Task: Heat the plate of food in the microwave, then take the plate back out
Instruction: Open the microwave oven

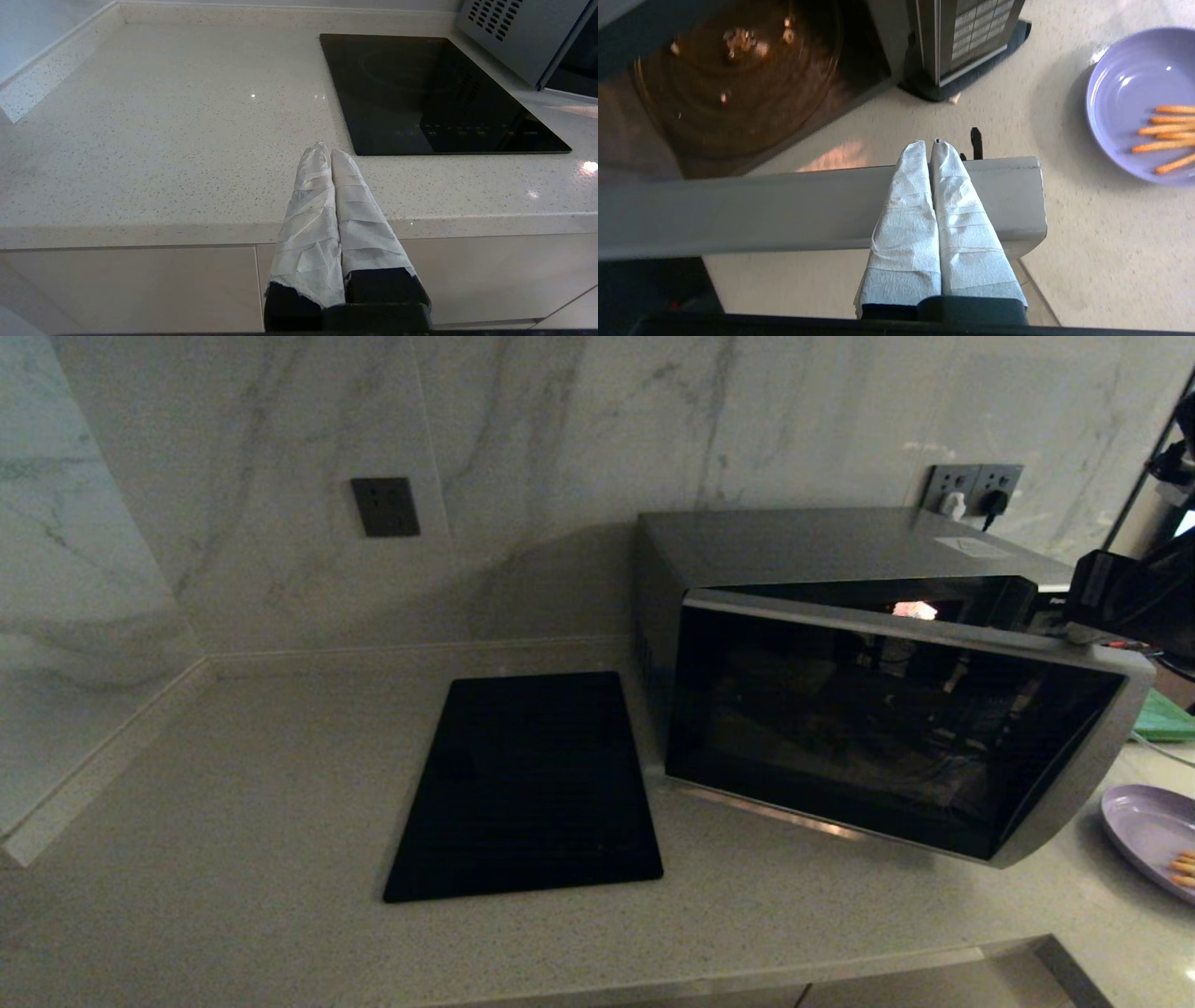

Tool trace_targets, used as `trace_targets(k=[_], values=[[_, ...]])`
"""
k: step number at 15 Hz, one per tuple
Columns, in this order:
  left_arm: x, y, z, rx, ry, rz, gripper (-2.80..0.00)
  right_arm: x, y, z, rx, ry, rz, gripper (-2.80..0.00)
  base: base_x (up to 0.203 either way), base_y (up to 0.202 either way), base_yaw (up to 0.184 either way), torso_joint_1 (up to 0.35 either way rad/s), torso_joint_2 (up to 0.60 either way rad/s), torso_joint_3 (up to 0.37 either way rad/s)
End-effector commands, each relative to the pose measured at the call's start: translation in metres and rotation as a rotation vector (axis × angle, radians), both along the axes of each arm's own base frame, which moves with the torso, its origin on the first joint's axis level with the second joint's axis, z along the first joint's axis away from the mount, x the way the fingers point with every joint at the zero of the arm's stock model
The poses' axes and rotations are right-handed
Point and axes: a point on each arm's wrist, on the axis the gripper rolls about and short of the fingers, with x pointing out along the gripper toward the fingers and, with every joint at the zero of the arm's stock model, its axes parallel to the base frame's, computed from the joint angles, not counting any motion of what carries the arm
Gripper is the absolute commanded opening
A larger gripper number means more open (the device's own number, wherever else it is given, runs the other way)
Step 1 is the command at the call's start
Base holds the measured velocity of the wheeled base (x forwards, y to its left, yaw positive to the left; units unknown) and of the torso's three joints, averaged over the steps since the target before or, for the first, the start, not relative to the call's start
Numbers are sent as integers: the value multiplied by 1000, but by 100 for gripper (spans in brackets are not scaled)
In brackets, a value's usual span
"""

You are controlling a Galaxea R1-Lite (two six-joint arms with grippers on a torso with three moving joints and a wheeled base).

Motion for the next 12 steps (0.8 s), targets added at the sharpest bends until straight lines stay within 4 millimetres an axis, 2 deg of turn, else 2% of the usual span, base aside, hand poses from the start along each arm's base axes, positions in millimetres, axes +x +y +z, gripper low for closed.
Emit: trace_targets(k=[1,6,12], values=[[0,0,0,-1,0,1,-280,-16,4,3,7,17,20,-280,0,0,0,0,0,0],[0,0,0,-1,0,0,-280,-44,22,13,64,26,74,-280,0,0,0,0,0,0],[0,0,0,-1,0,1,-280,-84,62,21,140,41,201,-280,0,0,0,0,0,0]])
